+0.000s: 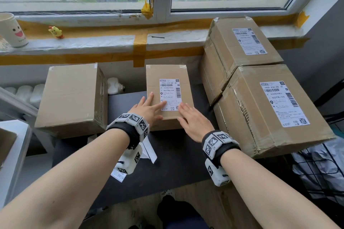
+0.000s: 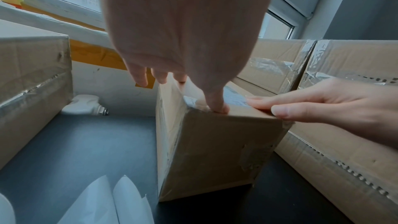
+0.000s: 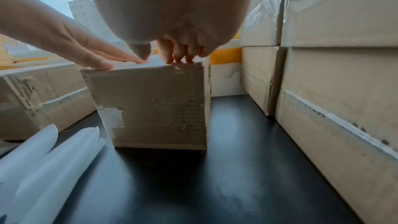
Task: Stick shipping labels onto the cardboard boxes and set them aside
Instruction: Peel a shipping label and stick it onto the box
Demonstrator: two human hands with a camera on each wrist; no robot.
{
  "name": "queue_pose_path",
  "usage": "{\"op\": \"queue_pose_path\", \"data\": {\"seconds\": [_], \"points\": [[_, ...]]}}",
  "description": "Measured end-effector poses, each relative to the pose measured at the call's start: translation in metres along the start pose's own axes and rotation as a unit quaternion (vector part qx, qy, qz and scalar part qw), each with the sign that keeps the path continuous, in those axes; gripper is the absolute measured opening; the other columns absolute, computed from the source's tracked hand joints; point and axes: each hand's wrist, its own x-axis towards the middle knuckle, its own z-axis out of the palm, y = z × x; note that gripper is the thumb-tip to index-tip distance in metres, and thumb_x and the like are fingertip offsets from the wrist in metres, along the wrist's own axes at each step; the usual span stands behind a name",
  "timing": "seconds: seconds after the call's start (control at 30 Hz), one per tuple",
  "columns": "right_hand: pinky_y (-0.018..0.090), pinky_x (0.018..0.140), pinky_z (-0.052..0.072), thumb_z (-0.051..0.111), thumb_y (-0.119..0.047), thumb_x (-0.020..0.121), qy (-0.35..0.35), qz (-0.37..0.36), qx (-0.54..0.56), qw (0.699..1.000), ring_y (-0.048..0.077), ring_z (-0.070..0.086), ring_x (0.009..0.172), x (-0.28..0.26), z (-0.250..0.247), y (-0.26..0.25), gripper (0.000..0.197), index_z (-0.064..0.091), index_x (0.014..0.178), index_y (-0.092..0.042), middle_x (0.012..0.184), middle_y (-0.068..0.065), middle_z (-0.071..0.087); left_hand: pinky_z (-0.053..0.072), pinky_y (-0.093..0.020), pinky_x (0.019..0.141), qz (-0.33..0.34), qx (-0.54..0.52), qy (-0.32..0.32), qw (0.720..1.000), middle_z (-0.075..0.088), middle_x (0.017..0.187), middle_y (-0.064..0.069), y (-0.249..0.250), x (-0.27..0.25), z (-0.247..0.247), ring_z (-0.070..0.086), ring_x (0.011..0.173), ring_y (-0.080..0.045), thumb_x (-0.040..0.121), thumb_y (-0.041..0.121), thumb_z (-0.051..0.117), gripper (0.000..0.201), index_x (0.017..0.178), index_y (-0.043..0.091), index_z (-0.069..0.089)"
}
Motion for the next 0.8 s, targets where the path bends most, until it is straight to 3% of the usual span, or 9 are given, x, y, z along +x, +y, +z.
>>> {"op": "queue_pose_path", "data": {"seconds": [0.2,0.33,0.4,0.53,0.7,0.8], "points": [[0.021,0.116,0.003,0.031,-0.026,0.102,0.023,-0.014,0.013,1.0,0.01,0.015,0.146,-0.009,-0.005,0.006,0.048,0.025,0.148,-0.013,0.157,-0.002,0.02,0.013,-0.046,0.119,-0.008,0.01,-0.025,1.0,-0.021,0.157,-0.005,0.001,-0.002,-0.005,-0.005,0.146,-0.032,0.096,0.043,0.039,0.066,0.145,0.046,-0.005],[0.019,0.115,0.001,0.033,-0.028,0.102,0.044,0.009,0.029,0.999,0.008,0.011,0.146,-0.007,0.005,0.003,0.053,0.017,0.15,-0.013,0.159,-0.002,0.014,0.013,-0.05,0.118,0.028,0.07,-0.032,0.997,-0.023,0.156,-0.005,-0.005,0.001,-0.004,-0.012,0.145,-0.036,0.097,0.033,0.041,0.063,0.146,0.046,0.004],[0.022,0.118,0.002,0.033,-0.032,0.101,0.04,0.015,0.021,0.999,0.009,0.009,0.147,-0.001,0.007,0.004,0.056,0.016,0.151,-0.013,0.159,-0.001,0.012,0.011,-0.051,0.118,0.021,0.05,-0.034,0.998,-0.022,0.156,-0.003,-0.006,0.005,-0.008,-0.014,0.145,-0.034,0.095,0.038,0.043,0.063,0.145,0.048,0.005],[0.029,0.121,0.005,0.031,-0.038,0.101,0.013,0.023,0.019,0.999,0.01,0.005,0.147,0.016,0.0,0.001,0.059,0.012,0.151,-0.014,0.16,-0.001,0.009,0.01,-0.05,0.118,-0.013,0.005,-0.024,1.0,-0.02,0.157,-0.001,-0.004,0.019,-0.02,-0.013,0.146,-0.029,0.08,0.059,0.059,0.091,0.145,0.048,-0.003],[0.029,0.121,0.003,0.031,-0.039,0.101,-0.004,0.02,0.019,1.0,0.012,0.002,0.147,0.04,-0.007,-0.003,0.06,0.009,0.151,-0.014,0.16,-0.001,0.006,0.008,-0.054,0.116,-0.035,0.003,-0.037,0.999,-0.022,0.157,0.002,-0.007,0.037,-0.043,-0.018,0.145,-0.026,0.056,0.062,0.078,0.129,0.147,0.038,-0.01],[0.028,0.12,0.002,0.032,-0.039,0.1,-0.003,0.012,0.014,1.0,0.012,0.002,0.147,0.051,-0.01,-0.002,0.061,0.008,0.151,-0.016,0.16,-0.002,0.005,0.005,-0.055,0.115,-0.039,0.005,-0.044,0.998,-0.025,0.156,-0.001,-0.005,0.047,-0.051,-0.02,0.144,-0.027,0.048,0.059,0.083,0.141,0.147,0.035,-0.015]]}}
